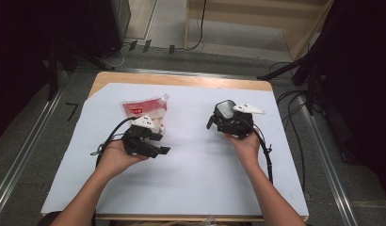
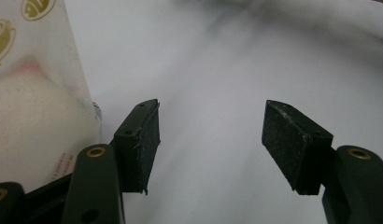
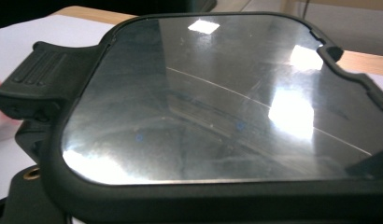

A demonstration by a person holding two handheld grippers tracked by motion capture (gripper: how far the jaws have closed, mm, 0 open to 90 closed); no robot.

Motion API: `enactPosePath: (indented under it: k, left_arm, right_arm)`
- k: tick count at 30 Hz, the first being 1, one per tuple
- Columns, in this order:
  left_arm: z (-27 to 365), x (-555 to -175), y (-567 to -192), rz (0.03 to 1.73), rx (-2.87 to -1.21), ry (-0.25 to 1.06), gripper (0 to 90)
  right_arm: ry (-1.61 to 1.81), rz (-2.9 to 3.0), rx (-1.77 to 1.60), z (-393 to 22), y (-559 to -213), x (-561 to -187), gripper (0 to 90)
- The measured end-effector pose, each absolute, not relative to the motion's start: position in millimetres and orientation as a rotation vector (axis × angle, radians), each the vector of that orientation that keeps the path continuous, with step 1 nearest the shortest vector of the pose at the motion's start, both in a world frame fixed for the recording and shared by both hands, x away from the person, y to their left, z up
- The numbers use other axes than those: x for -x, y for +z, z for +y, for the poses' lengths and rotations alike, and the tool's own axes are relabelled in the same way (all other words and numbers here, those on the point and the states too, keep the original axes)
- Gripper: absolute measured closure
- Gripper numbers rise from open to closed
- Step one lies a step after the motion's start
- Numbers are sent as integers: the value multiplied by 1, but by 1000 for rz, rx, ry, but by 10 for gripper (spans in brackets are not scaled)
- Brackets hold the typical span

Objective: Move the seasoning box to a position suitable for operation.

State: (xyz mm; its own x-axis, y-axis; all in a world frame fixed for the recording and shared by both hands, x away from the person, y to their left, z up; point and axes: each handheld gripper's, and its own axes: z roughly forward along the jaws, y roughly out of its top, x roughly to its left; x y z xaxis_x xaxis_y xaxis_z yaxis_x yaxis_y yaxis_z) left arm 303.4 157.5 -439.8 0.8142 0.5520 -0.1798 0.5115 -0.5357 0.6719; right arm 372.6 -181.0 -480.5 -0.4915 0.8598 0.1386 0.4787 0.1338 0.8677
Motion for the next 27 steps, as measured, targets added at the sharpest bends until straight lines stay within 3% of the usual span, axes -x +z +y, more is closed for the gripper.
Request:
enactPosePath:
  k: [27]
  left_arm:
    - [158, -302, -441, 776, -2240, 71, 382]
  right_arm:
    - [1379, 2264, -1126, -123, -489, -319, 152]
